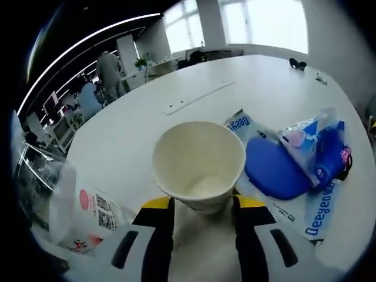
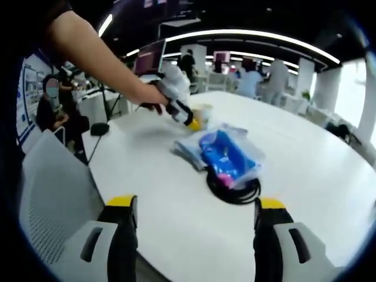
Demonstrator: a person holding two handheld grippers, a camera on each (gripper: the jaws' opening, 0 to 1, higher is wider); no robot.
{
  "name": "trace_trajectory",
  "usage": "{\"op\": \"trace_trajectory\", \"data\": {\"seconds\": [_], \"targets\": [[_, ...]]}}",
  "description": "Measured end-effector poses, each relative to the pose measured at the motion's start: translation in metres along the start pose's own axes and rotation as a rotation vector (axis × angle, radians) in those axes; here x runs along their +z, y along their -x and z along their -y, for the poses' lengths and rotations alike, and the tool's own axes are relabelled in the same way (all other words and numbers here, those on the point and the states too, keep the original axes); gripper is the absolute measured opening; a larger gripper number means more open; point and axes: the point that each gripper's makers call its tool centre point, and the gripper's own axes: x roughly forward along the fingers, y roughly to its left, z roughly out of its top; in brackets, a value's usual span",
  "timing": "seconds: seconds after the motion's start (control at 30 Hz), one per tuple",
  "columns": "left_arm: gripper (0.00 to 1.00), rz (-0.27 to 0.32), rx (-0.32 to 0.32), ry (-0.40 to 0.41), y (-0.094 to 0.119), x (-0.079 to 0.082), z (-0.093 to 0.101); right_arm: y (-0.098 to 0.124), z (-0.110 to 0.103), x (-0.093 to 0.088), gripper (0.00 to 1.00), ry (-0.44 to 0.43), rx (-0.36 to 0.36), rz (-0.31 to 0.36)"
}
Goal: Arrange the tabletop items into an orderly group along one side of the table until the central work area is clear of visible clutter.
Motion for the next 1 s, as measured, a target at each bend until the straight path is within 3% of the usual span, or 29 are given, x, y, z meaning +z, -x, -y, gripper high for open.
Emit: {"op": "trace_trajectory", "data": {"seconds": [0.2, 0.3, 1.0], "targets": [[0.43, 0.026, 0.0, 0.055, -0.001, 0.005, -0.003, -0.001, -0.001, -0.001, 0.79, 0.003, 0.004, -0.007], [0.35, 0.042, 0.01, 0.03, 0.0, 0.01, -0.005, -0.001, 0.0, -0.002, 0.79, 0.005, 0.004, -0.012], [0.33, 0.016, 0.04, 0.035, 0.006, -0.005, -0.011, -0.001, -0.004, -0.005, 0.77, 0.024, 0.013, -0.027]]}}
